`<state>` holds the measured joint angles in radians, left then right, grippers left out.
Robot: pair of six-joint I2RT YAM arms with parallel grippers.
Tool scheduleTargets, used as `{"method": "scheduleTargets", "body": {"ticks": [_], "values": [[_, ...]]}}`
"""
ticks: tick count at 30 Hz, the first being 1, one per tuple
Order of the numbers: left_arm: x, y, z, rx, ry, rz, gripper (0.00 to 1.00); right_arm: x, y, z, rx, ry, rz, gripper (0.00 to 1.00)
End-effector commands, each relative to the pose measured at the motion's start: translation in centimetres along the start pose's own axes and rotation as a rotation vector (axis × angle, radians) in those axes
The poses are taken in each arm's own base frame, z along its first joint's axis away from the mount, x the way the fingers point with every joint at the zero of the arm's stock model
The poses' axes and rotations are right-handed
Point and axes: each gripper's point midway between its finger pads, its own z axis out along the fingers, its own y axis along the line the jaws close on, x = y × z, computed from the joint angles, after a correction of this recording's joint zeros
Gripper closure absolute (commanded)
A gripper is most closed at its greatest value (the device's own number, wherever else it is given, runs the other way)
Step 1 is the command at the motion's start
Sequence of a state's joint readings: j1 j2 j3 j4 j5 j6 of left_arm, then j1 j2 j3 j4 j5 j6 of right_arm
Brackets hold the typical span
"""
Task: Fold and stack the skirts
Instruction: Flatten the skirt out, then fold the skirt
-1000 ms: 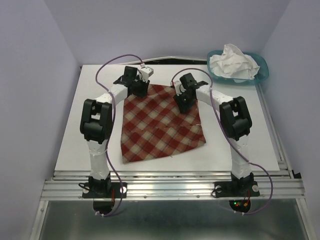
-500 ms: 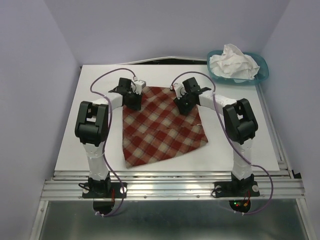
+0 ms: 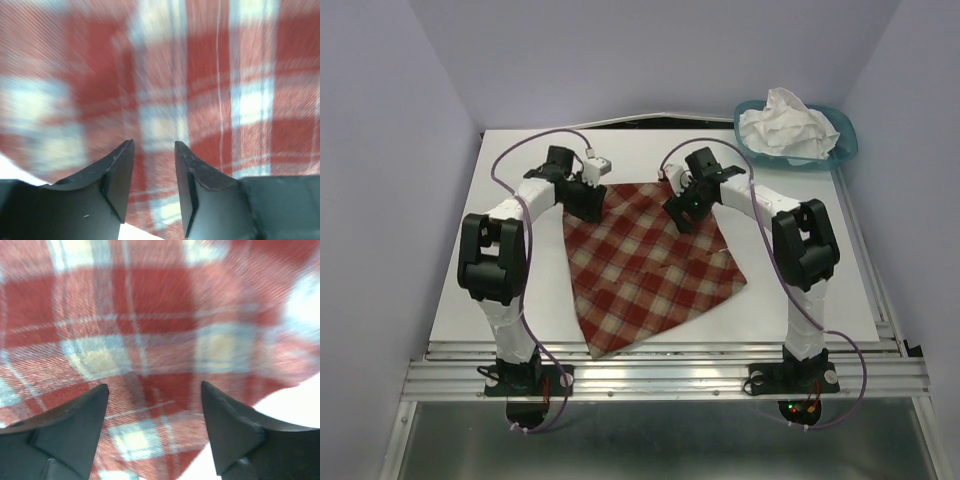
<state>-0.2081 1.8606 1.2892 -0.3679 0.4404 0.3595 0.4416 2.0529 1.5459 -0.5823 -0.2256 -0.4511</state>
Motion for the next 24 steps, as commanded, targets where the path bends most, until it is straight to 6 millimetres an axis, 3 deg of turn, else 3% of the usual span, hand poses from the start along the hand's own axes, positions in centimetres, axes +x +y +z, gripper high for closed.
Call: {"method": "scheduleTargets", "body": {"ticks": [1, 2, 3, 6, 8, 10, 13, 17, 24], "values": [[-8.1, 2.0, -5.5, -0.017, -0.186, 0.151, 0.34, -7.3, -3.0, -6.1, 0.081, -0.185, -0.058, 0.16], [-8.6, 2.5, -5.6, -0.022, -0.189, 0.163, 0.23, -7.9, -4.0, -6.5, 0.105, -0.197, -0.079, 0.13], [-9.2, 3.0, -5.8, -0.029, -0.197, 0.177, 0.04, -8.2, -5.0, -6.8, 0.125, -0.201, -0.083, 0.13], [-12.0, 4.9, -6.7, -0.063, -0.249, 0.205, 0.04, -9.1, -8.1, -6.9, 0.197, -0.197, -0.106, 0.14], [-12.5, 6.1, -6.2, -0.081, -0.253, 0.201, 0.04, -8.8, -9.4, -5.5, 0.204, -0.176, -0.101, 0.15], [-13.7, 7.1, -6.1, -0.098, -0.281, 0.214, 0.04, -9.4, -11.1, -5.7, 0.225, -0.197, -0.099, 0.17], [-15.2, 8.2, -6.3, -0.117, -0.324, 0.223, 0.04, -9.2, -12.0, -3.9, 0.209, -0.188, -0.124, 0.19], [-15.3, 9.5, -4.3, -0.085, -0.328, 0.191, 0.08, -8.2, -14.1, -1.8, 0.196, -0.184, -0.122, 0.22], [-13.8, 11.0, -0.9, -0.069, -0.276, 0.154, 0.11, -5.0, -14.6, 2.6, 0.114, -0.135, -0.147, 0.31]]}}
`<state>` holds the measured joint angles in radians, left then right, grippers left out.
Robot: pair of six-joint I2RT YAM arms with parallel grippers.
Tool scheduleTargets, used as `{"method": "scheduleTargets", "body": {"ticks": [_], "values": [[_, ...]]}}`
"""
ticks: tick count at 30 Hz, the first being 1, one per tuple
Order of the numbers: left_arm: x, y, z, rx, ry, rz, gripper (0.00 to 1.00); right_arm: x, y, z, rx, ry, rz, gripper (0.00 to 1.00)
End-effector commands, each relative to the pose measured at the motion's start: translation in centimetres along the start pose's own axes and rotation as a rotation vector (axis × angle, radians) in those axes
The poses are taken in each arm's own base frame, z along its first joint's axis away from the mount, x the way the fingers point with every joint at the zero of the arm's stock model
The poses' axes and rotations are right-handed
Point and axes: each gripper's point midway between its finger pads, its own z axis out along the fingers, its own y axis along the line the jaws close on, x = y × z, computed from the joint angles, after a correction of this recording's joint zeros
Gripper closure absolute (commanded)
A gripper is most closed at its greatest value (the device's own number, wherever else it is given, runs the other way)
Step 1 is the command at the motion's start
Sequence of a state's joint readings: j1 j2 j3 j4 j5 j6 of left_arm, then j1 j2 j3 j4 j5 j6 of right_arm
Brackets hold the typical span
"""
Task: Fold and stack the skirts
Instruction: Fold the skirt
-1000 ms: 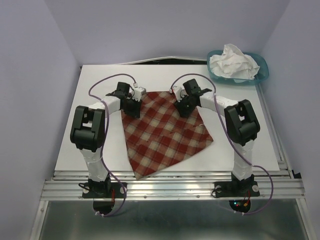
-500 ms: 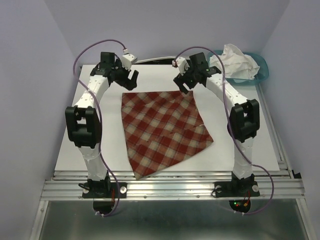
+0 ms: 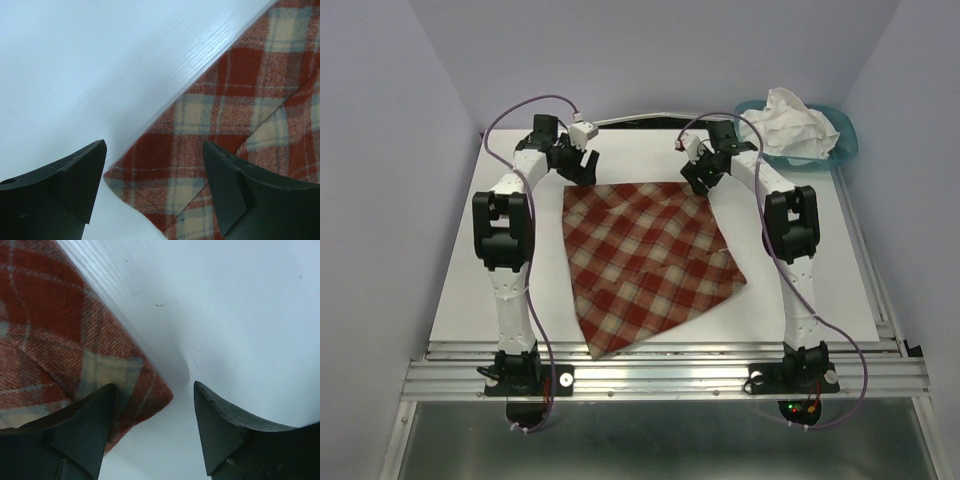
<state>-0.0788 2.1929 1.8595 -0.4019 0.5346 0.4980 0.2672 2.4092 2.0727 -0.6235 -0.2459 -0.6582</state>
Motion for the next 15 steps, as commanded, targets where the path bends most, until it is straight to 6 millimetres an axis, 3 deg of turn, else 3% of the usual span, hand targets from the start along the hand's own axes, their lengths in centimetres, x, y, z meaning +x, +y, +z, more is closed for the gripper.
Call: {"method": "scheduleTargets", "body": {"ticks": [1, 8, 12, 15], "values": [[-1.8, 1.1, -0.4, -0.017, -0.045, 0.022, 0.11, -0.5, 0.0, 0.4, -0.043, -0.036, -0.053, 0.33], [0.7, 2.5, 1.1, 0.011, 0.022, 0.004, 0.15, 2.0, 1.7, 2.0, -0.128, -0.001, -0.058, 0.46], [2.8, 2.7, 1.3, 0.021, 0.070, 0.000, 0.19, 2.7, 2.6, 1.9, -0.170, 0.014, -0.058, 0.59], [3.8, 3.0, 2.1, 0.018, 0.092, -0.006, 0.25, 3.1, 3.1, 2.0, -0.182, 0.022, -0.051, 0.62]]}}
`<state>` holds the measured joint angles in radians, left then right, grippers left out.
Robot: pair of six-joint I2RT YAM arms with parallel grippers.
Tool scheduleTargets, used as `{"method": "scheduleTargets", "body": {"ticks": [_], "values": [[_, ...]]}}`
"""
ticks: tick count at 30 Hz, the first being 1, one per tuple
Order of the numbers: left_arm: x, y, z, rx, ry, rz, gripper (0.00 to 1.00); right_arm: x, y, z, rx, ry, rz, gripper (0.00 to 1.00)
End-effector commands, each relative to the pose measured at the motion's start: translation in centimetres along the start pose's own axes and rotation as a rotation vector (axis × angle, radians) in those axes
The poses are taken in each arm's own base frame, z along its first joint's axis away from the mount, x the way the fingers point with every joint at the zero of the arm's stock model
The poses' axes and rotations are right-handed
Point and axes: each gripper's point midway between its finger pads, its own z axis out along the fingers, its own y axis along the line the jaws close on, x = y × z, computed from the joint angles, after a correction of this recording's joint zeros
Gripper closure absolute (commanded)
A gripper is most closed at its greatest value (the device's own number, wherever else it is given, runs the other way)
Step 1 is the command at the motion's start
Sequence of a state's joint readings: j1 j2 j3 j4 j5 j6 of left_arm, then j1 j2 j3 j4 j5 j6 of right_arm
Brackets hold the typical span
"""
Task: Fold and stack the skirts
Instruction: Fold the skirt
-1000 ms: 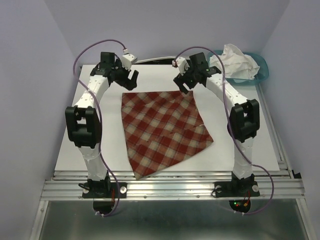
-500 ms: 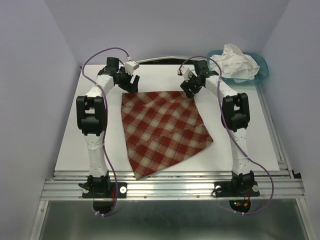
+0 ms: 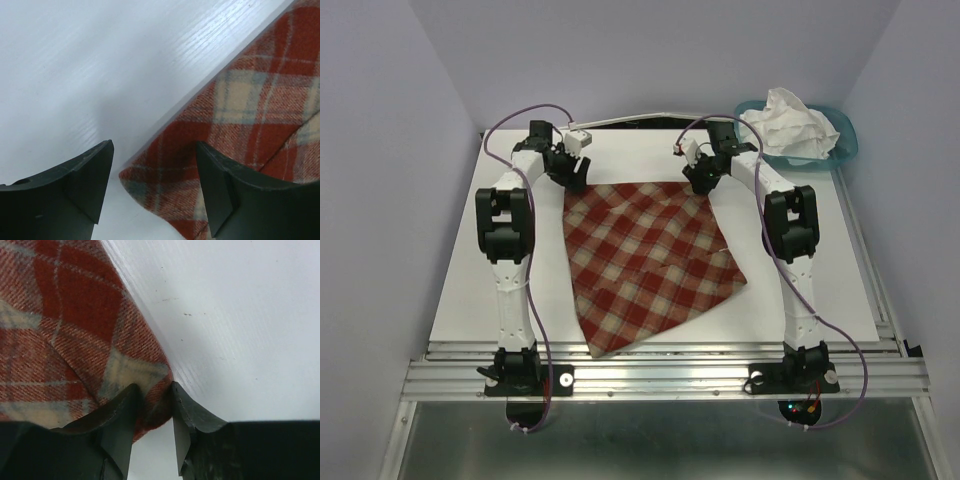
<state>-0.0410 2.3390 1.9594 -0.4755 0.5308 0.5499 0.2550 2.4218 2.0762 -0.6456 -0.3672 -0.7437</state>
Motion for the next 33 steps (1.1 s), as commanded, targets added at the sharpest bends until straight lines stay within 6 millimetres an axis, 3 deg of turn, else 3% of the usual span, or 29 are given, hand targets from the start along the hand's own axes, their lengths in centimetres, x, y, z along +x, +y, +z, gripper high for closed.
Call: {"method": "scheduleTargets", "body": {"ticks": [1, 5, 8, 9, 12, 16, 17, 19, 20, 22, 33], "values": [[-0.4, 0.6, -0.6, 0.000, -0.001, 0.022, 0.26, 3.4, 1.9, 1.7, -0.079, 0.077, 0.021, 0.62], [0.1, 0.7, 0.2, 0.019, 0.019, 0.012, 0.37, 3.7, 2.0, 1.6, -0.087, 0.094, 0.019, 0.66], [0.3, 0.5, 0.2, 0.036, 0.024, 0.023, 0.50, 4.0, 2.2, 1.7, -0.093, 0.101, 0.022, 0.78], [0.4, 0.4, 0.1, 0.040, 0.028, 0.025, 0.53, 4.0, 2.1, 1.7, -0.092, 0.102, 0.024, 0.88], [0.4, 0.4, -0.1, 0.042, 0.026, 0.033, 0.60, 3.9, 2.0, 1.7, -0.084, 0.103, 0.037, 0.99], [-0.6, 0.9, -0.4, 0.020, 0.009, 0.038, 0.75, 2.6, 1.2, 1.0, -0.053, 0.079, 0.051, 0.99], [-0.8, 1.0, -0.5, 0.014, 0.005, 0.037, 0.75, 2.3, 1.1, 0.9, -0.050, 0.070, 0.054, 0.99], [-1.9, 1.4, -1.0, -0.002, -0.012, 0.041, 0.89, 1.3, -0.1, 0.1, -0.018, 0.043, 0.072, 0.99], [-2.2, 1.6, -1.2, -0.010, -0.017, 0.045, 0.89, 0.8, -0.4, -0.2, -0.007, 0.035, 0.067, 0.99], [-3.3, 2.1, -1.7, -0.034, -0.036, 0.060, 1.00, 0.1, -1.4, -0.9, 0.019, 0.014, 0.078, 0.99], [-10.4, 3.4, -6.8, -0.157, -0.195, 0.150, 1.00, -4.2, -7.3, -5.7, 0.254, -0.103, 0.075, 0.99]]}}
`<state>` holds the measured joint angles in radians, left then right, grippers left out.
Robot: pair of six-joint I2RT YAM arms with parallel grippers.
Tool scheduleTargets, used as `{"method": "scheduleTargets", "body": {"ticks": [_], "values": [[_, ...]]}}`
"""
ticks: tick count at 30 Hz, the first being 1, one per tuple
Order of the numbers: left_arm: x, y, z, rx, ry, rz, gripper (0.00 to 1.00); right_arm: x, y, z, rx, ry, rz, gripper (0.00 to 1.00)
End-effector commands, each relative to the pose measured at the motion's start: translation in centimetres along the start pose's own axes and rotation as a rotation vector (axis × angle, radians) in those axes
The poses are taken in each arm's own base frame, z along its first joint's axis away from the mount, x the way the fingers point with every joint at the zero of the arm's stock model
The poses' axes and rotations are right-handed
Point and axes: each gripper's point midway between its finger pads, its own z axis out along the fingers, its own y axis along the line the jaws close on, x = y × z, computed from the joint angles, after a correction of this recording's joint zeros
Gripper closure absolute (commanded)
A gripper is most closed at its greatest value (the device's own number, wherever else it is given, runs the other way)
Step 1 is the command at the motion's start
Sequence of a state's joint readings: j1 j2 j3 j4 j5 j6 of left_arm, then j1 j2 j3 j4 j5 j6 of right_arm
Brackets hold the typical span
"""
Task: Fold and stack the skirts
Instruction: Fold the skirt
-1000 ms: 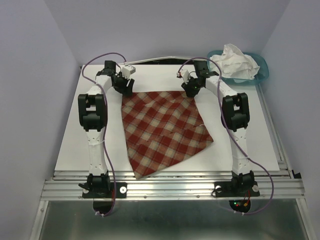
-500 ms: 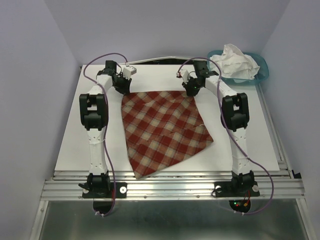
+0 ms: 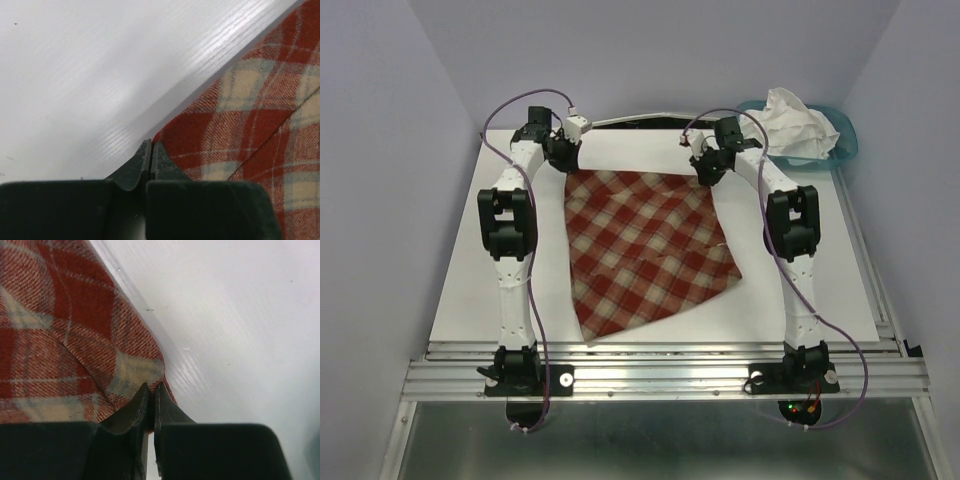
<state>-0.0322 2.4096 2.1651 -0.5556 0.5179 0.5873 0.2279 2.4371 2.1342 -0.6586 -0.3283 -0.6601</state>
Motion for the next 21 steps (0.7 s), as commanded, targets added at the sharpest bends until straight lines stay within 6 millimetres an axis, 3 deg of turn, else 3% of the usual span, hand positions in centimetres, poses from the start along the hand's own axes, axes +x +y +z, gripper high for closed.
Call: {"method": "scheduleTargets", "body": {"ticks": [1, 5, 6, 10, 11, 13, 15, 21], "values": [[-8.4, 1.9, -6.6, -0.131, -0.177, 0.107, 1.00, -5.3, -5.3, -4.8, 0.201, -0.130, -0.014, 0.99], [-10.1, 1.7, -9.2, -0.170, -0.211, 0.164, 1.00, -8.0, -5.9, -8.2, 0.247, -0.198, -0.033, 0.99], [-10.4, 1.6, -9.8, -0.175, -0.217, 0.174, 1.00, -8.1, -5.8, -8.2, 0.244, -0.200, -0.034, 0.99], [-11.3, 0.3, -12.9, -0.192, -0.233, 0.225, 1.00, -9.9, -5.3, -11.9, 0.274, -0.257, -0.074, 0.99], [-11.3, -0.1, -13.3, -0.187, -0.234, 0.233, 1.00, -9.3, -4.8, -11.8, 0.259, -0.244, -0.077, 0.99], [-10.7, -1.5, -14.2, -0.167, -0.220, 0.260, 1.00, -9.3, -4.1, -13.2, 0.250, -0.245, -0.102, 0.99], [-10.2, -2.5, -14.9, -0.152, -0.214, 0.271, 1.00, -8.0, -3.0, -13.0, 0.224, -0.216, -0.109, 0.99], [-5.9, -7.7, -16.9, -0.090, -0.166, 0.321, 1.00, -6.3, 1.2, -15.4, 0.142, -0.205, -0.150, 0.99]]}}
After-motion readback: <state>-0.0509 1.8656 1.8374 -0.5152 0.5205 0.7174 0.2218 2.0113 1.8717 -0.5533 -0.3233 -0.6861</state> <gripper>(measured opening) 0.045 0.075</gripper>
